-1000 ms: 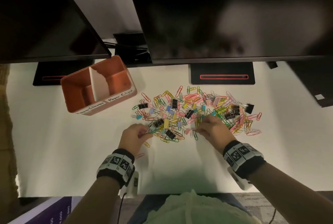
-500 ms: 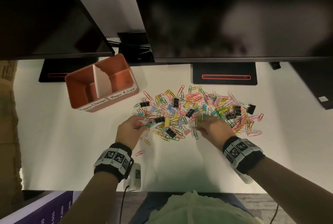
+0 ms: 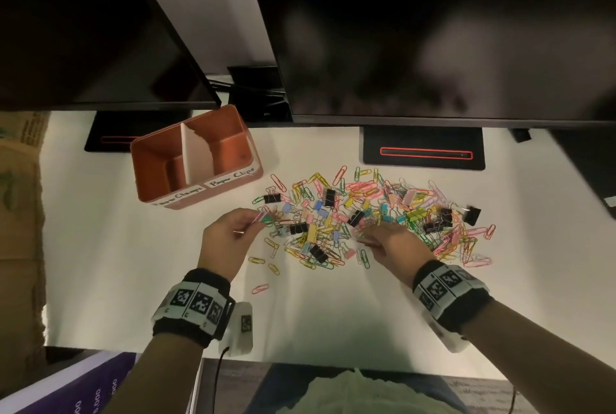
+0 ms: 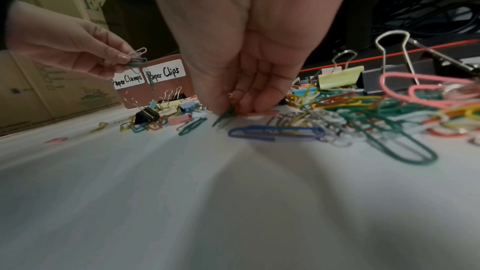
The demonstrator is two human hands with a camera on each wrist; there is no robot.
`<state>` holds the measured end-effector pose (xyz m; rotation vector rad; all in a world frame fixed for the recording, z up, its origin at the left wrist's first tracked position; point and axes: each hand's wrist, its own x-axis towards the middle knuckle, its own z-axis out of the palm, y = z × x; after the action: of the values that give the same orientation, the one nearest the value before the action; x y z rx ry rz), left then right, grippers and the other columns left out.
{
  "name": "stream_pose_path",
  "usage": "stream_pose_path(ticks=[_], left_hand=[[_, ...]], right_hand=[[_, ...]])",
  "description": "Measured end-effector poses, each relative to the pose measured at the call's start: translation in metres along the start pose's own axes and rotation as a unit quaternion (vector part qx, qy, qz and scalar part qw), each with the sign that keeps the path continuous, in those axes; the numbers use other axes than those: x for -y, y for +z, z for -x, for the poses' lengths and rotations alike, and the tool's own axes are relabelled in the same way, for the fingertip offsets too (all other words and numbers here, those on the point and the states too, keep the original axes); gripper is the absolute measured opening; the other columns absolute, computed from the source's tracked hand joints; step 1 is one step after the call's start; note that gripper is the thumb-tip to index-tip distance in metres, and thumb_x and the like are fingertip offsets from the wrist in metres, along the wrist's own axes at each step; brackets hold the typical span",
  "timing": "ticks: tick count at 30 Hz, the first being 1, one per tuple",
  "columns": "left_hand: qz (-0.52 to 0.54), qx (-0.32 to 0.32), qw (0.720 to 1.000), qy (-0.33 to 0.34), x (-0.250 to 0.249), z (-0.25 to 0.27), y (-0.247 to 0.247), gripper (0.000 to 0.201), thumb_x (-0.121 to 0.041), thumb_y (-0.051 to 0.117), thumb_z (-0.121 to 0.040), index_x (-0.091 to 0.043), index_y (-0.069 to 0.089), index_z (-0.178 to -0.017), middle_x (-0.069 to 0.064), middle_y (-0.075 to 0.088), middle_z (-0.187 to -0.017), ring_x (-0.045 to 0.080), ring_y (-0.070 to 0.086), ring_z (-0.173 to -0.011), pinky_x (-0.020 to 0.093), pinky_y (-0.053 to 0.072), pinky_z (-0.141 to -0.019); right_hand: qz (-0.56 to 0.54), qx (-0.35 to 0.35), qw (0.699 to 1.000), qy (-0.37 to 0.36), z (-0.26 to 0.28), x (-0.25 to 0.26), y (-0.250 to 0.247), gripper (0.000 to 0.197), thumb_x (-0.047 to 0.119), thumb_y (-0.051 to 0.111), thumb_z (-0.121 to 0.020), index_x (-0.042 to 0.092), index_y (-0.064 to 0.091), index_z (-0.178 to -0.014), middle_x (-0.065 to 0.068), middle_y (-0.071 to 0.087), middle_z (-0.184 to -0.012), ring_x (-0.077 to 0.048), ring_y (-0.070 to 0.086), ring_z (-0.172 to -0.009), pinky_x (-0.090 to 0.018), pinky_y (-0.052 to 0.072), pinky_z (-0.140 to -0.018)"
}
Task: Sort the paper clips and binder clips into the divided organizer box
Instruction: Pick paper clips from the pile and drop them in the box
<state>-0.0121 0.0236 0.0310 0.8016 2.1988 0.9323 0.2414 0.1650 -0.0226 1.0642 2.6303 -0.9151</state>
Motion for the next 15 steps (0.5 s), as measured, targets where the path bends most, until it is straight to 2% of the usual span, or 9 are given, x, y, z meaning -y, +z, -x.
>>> stream_pose_path(ticks=[3, 5, 8, 10, 12, 15], left_hand=[[0.047, 0.005, 0.999, 0.016, -0.001, 0.002, -0.009, 0.017, -0.015, 0.067, -0.082, -0.032, 0.067, -0.081, -0.008, 0.072, -0.087, 0.012, 0.066, -0.085, 0.02, 0.05, -0.075], [0.079, 0.005, 0.996, 0.028, -0.002, 0.002, -0.018, 0.016, -0.014, 0.067, -0.082, -0.03, 0.069, -0.083, -0.007, 0.073, -0.088, 0.014, 0.066, -0.087, 0.026, 0.051, -0.08], [0.123, -0.006, 0.991, 0.057, -0.013, -0.006, -0.038, 0.013, -0.016, 0.068, -0.08, -0.028, 0.07, -0.085, -0.006, 0.073, -0.088, 0.015, 0.066, -0.088, 0.026, 0.049, -0.081], [0.137, -0.008, 0.987, 0.081, -0.024, -0.017, -0.056, 0.014, -0.016, 0.068, -0.08, -0.029, 0.069, -0.085, -0.006, 0.072, -0.088, 0.014, 0.065, -0.088, 0.024, 0.048, -0.08], [0.145, -0.013, 0.984, 0.107, -0.037, -0.033, -0.074, 0.021, -0.012, 0.067, -0.081, -0.034, 0.068, -0.081, -0.01, 0.071, -0.086, 0.009, 0.065, -0.085, 0.021, 0.049, -0.078], [0.161, -0.025, 0.977, 0.136, -0.056, -0.059, -0.094, 0.023, -0.01, 0.065, -0.083, -0.032, 0.066, -0.081, -0.011, 0.071, -0.084, 0.008, 0.066, -0.084, 0.021, 0.052, -0.077]], right_hand=[[-0.009, 0.01, 1.0, -0.012, 0.001, 0.0, -0.004, 0.019, 0.015, 0.058, -0.088, 0.014, 0.068, -0.103, -0.005, 0.065, -0.094, -0.02, 0.06, -0.085, -0.034, 0.054, -0.079], [-0.028, -0.024, 0.999, -0.03, 0.003, 0.005, -0.01, 0.016, 0.008, 0.063, -0.084, 0.012, 0.071, -0.097, -0.002, 0.066, -0.089, -0.011, 0.054, -0.077, -0.033, 0.055, -0.078], [-0.04, -0.062, 0.995, -0.066, -0.007, 0.032, -0.034, 0.01, 0.007, 0.066, -0.082, 0.013, 0.07, -0.089, 0.004, 0.061, -0.078, -0.006, 0.048, -0.07, -0.034, 0.056, -0.07], [-0.04, -0.073, 0.993, -0.087, -0.026, 0.061, -0.054, 0.008, 0.013, 0.065, -0.084, 0.015, 0.069, -0.09, 0.007, 0.057, -0.078, -0.006, 0.048, -0.069, -0.027, 0.051, -0.068], [-0.052, -0.1, 0.987, -0.113, -0.053, 0.096, -0.073, 0.011, 0.017, 0.064, -0.085, 0.015, 0.069, -0.094, 0.004, 0.061, -0.083, -0.007, 0.053, -0.071, -0.02, 0.047, -0.07], [-0.075, -0.147, 0.976, -0.145, -0.098, 0.149, -0.09, 0.011, 0.018, 0.063, -0.086, 0.014, 0.07, -0.093, 0.0, 0.062, -0.082, -0.01, 0.053, -0.071, -0.021, 0.043, -0.069]])
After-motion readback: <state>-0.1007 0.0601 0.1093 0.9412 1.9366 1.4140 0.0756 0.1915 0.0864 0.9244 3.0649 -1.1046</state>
